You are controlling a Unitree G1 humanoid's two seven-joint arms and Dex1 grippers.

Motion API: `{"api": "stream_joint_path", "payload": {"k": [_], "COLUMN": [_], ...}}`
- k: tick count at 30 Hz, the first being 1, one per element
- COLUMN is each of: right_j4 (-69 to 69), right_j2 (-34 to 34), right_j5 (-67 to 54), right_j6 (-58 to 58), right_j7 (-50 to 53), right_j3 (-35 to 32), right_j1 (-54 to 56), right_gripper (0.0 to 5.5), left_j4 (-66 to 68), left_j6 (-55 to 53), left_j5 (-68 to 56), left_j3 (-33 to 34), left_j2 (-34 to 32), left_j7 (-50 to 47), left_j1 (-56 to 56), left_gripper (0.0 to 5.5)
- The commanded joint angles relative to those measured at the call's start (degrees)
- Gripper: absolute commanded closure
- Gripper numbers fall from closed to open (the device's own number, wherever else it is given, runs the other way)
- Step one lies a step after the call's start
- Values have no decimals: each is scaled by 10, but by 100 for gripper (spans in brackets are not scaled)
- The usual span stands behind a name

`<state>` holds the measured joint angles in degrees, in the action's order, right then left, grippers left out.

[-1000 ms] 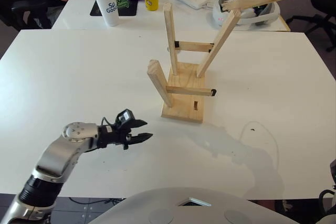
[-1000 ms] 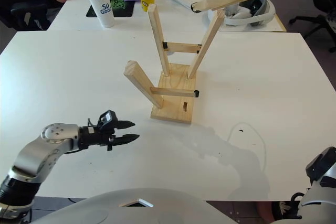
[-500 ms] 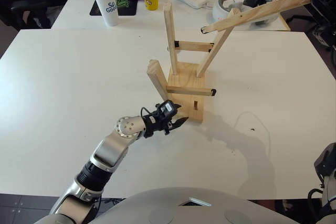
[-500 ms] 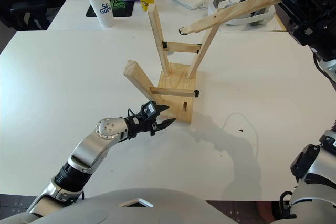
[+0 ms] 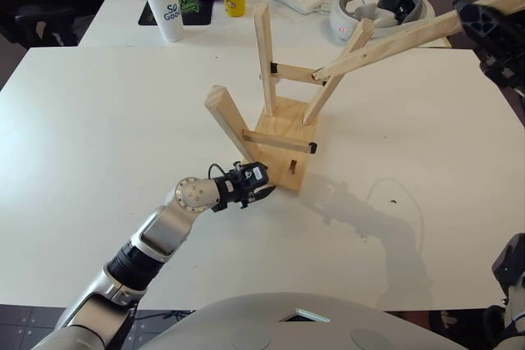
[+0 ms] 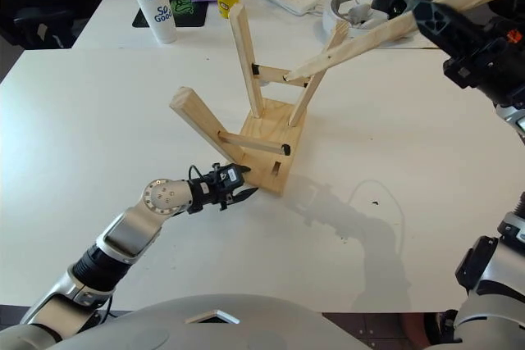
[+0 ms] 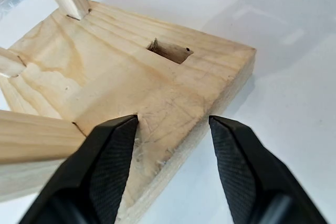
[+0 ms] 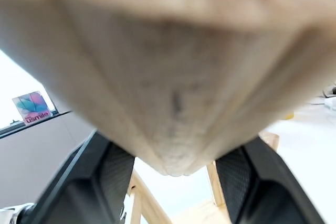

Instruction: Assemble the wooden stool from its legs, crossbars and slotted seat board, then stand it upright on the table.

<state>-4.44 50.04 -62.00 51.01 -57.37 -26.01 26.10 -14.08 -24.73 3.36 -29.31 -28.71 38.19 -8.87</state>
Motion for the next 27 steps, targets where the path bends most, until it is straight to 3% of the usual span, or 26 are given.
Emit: {"api": "stream_joint_path", "payload": {"k": [1,6,16,23,27], "right_j4": [48,109,236,250,265], "right_j2": [42,28,-44,-89,-73], "right_j5": [81,109,153,144,139], "right_j6": [-52,-69,-120,-130,-122], "right_j7": [-72,-107,-28,8,6], "right_j3": [47,80,115,127,126], "right_j1": [-60,-120,-202,-193,-188], "right_gripper": [344,344,344,344,344], "left_j4": [16,29,37,35,38], "left_j6": [-14,-5,-4,-17,-18], "left_j5": [-4,-19,-32,-45,-47], "left_j3": [17,39,45,44,45], "left_j2": [-52,-49,-40,-35,-37], "left_j7": [44,55,73,87,88], "left_j1": [21,20,13,7,4], "left_gripper": [296,296,296,296,296]}}
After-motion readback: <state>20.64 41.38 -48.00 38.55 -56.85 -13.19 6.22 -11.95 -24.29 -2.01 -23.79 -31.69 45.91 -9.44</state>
